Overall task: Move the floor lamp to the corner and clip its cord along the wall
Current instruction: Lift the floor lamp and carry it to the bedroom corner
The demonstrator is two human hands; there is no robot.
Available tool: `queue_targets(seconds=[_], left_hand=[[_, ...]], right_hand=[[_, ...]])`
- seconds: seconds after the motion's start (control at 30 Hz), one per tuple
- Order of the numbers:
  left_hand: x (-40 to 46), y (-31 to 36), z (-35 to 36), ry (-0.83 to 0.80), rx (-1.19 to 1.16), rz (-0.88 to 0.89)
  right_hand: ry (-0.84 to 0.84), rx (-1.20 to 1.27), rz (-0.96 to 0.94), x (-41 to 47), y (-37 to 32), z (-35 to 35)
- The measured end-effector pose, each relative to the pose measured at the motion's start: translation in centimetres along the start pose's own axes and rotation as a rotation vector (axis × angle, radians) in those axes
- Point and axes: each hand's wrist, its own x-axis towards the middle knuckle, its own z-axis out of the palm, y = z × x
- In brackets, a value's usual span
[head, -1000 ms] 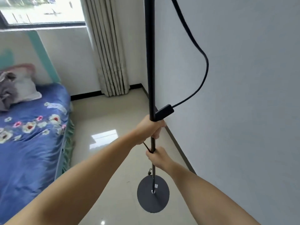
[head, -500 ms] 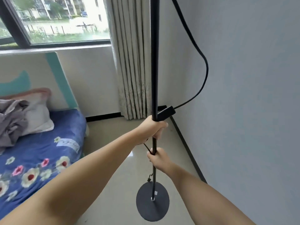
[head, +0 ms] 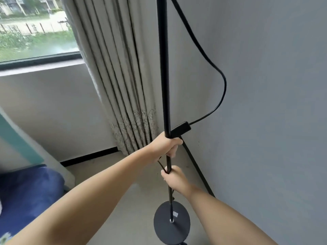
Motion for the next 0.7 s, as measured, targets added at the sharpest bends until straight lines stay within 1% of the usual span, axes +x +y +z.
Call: queue_targets(seconds=[0.1, 0.17, 0.23, 0.33, 0.43, 0.53, 0.63, 0.7], left_hand=[[7.0, 1.1, -3.9, -0.02, -0.032, -0.01], [11.9, 1.4, -6.5, -0.057, -0.025, -0.008], [17.1, 1.4, -8.6, -0.118, 0.007, -0.006], [24.5, 0.4, -11.0, -0.253, 0.028, -0.016], [31.8, -0.7, -12.4, -0.376, 0.09, -0.041], [38.8, -2.2, -13.0, -0.446, 0.162, -0.064], [45.0, -4.0, -13.5, -0.463, 0.166, -0.095], [48.5, -5.3, -14.0, -0.459, 0.163, -0.074]], right_hand=[[0.009, 0.05, 0.032, 7.1, -2.9, -1.4], [0.058, 0.056, 0.05, 12.0, -4.3, -2.1], [0.124, 0.074, 0.073, 16.9, -5.0, -2.7], [0.232, 0.094, 0.163, 24.1, -5.4, -3.5], [0.317, 0.184, 0.232, 30.7, -4.7, -4.2], [0.388, 0.266, 0.282, 37.2, -3.2, -5.3], [0.418, 0.322, 0.288, 43.4, -1.7, -6.3], [0.441, 0.338, 0.273, 47.4, -0.6, -6.7]])
